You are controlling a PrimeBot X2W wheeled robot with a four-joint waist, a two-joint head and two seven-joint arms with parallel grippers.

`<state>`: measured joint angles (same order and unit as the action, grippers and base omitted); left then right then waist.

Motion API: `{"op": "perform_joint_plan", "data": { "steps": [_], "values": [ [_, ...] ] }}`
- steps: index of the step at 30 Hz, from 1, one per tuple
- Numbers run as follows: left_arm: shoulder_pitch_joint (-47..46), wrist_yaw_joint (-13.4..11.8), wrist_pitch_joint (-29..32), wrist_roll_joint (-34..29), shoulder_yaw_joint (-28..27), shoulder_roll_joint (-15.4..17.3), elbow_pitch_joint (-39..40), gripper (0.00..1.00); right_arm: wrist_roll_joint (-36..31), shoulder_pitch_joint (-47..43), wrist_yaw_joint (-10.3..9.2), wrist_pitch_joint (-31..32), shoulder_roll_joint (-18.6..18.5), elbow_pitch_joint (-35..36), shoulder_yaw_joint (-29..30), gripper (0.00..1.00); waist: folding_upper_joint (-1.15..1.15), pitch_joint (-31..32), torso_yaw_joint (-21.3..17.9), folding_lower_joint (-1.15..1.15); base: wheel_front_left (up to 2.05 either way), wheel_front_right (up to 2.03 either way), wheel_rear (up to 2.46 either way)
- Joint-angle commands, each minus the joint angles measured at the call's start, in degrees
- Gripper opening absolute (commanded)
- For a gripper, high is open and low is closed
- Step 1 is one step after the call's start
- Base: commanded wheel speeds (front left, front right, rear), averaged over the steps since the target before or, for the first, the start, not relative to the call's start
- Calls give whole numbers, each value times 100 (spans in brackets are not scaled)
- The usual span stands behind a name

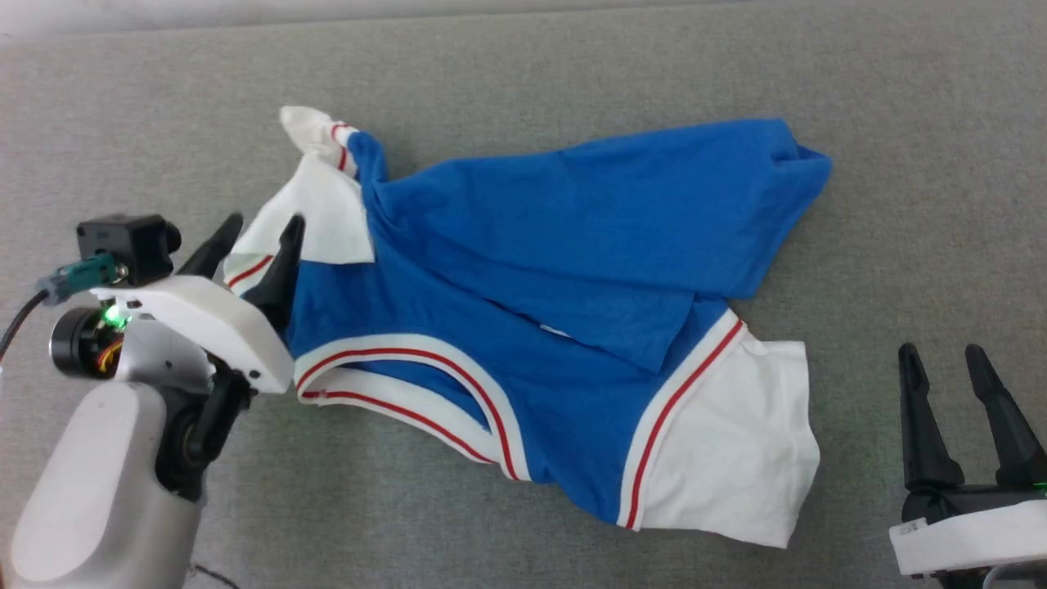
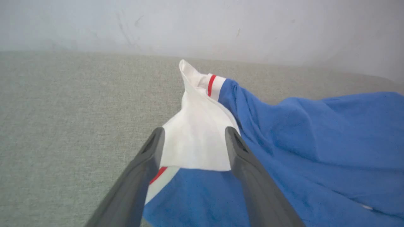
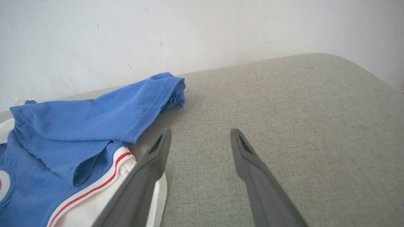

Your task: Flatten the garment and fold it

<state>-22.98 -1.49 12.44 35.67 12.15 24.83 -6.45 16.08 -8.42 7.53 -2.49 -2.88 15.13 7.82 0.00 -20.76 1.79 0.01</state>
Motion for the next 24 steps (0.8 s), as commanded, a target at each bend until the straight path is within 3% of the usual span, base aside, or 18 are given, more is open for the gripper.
{"op": "perform_joint_plan", "data": {
  "steps": [1, 9, 14, 19, 24],
  "values": [
    [-119, 46, -133, -40, -20, -40, 101, 100, -44, 60, -4, 16, 1, 31, 19, 100, 0, 120, 112, -1, 0, 0, 0],
    [663, -243, -1586, -611, -191, -186, 1538, 100, -83, -84, -4, 150, 1, 102, 28, 100, 0, 499, 328, -1, 0, 0, 0],
    [1786, -657, -2379, -1092, -234, -304, 2202, 100, -96, -192, -4, 184, 1, 119, -36, 100, 0, 686, 315, -1, 0, 0, 0],
    [2871, -1036, -2656, -1385, -252, -548, 2552, 100, -95, -353, -4, 182, 1, 135, -15, 100, 0, 835, 304, -1, 0, 0, 0],
    [3377, -1057, -2718, -1548, -126, -694, 2635, 100, -121, -505, -4, 263, 1, 165, 55, 100, 0, 914, 399, -1, 0, 0, 0]
  ]
}}
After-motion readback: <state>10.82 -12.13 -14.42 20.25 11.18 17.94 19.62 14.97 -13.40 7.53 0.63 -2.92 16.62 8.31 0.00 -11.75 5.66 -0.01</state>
